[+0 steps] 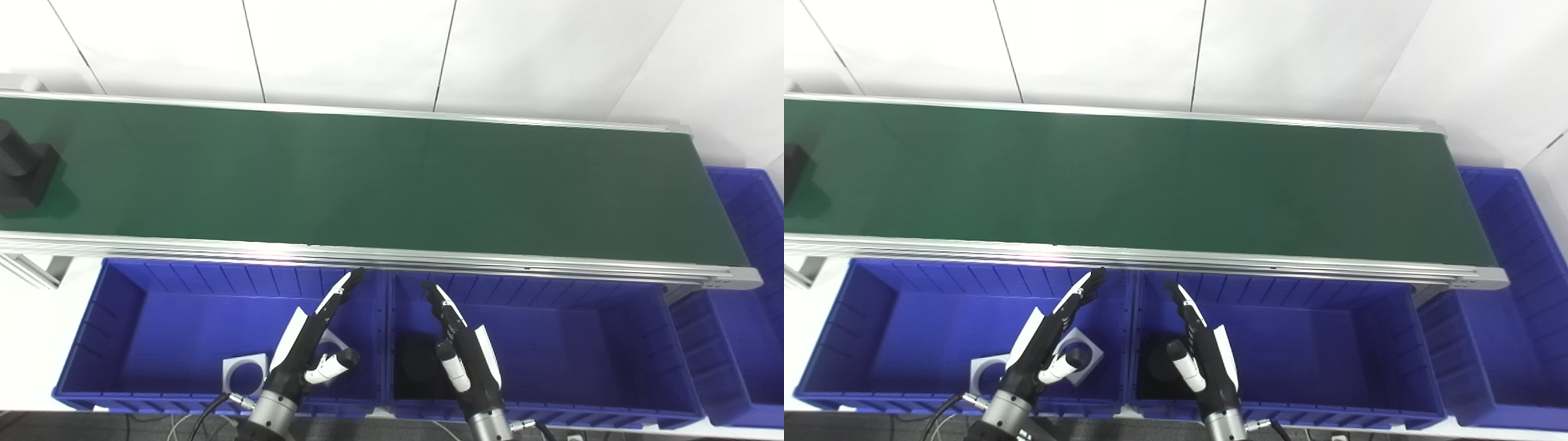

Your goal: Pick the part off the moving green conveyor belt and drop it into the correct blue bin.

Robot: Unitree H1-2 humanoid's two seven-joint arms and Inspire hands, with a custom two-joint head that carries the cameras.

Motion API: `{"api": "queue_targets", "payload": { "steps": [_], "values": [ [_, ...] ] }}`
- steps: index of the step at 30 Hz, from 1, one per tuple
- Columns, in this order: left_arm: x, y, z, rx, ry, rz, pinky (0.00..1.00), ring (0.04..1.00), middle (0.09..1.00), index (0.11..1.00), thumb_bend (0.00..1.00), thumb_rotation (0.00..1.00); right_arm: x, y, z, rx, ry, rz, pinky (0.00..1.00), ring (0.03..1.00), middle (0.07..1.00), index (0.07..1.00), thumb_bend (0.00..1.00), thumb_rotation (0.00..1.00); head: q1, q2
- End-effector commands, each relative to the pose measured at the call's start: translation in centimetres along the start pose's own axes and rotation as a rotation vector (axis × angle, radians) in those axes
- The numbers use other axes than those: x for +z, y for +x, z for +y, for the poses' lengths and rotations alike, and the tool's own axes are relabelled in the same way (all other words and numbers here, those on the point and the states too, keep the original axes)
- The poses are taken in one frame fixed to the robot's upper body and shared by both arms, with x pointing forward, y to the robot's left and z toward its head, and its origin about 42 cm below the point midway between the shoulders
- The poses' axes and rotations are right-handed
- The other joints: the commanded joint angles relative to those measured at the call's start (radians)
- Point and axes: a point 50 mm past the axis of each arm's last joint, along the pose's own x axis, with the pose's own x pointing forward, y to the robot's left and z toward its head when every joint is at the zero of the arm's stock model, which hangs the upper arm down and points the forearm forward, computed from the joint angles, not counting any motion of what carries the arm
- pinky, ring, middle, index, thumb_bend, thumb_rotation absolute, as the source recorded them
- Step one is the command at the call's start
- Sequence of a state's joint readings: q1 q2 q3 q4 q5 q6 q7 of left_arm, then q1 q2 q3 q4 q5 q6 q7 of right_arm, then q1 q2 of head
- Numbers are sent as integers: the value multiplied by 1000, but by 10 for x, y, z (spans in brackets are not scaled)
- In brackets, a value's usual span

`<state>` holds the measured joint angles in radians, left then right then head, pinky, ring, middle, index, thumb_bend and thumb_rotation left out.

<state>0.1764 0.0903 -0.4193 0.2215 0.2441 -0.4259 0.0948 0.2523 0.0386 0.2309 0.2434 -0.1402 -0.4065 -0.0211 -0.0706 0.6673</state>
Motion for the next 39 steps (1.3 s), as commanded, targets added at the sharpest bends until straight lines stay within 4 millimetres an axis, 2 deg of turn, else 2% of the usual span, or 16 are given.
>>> {"api": "queue_targets", "payload": {
  "steps": [1, 39],
  "values": [
    [6, 5, 3, 22, -7, -62, 931, 944, 934, 934, 905, 979, 11, 5, 4, -7, 12, -86, 978, 971, 965, 925, 965, 990, 3, -7],
    [4, 4, 4, 23, -9, -57, 934, 948, 937, 933, 906, 979, 9, 5, 5, -6, 15, -81, 975, 971, 966, 922, 951, 988, 6, -17]
  ]
}}
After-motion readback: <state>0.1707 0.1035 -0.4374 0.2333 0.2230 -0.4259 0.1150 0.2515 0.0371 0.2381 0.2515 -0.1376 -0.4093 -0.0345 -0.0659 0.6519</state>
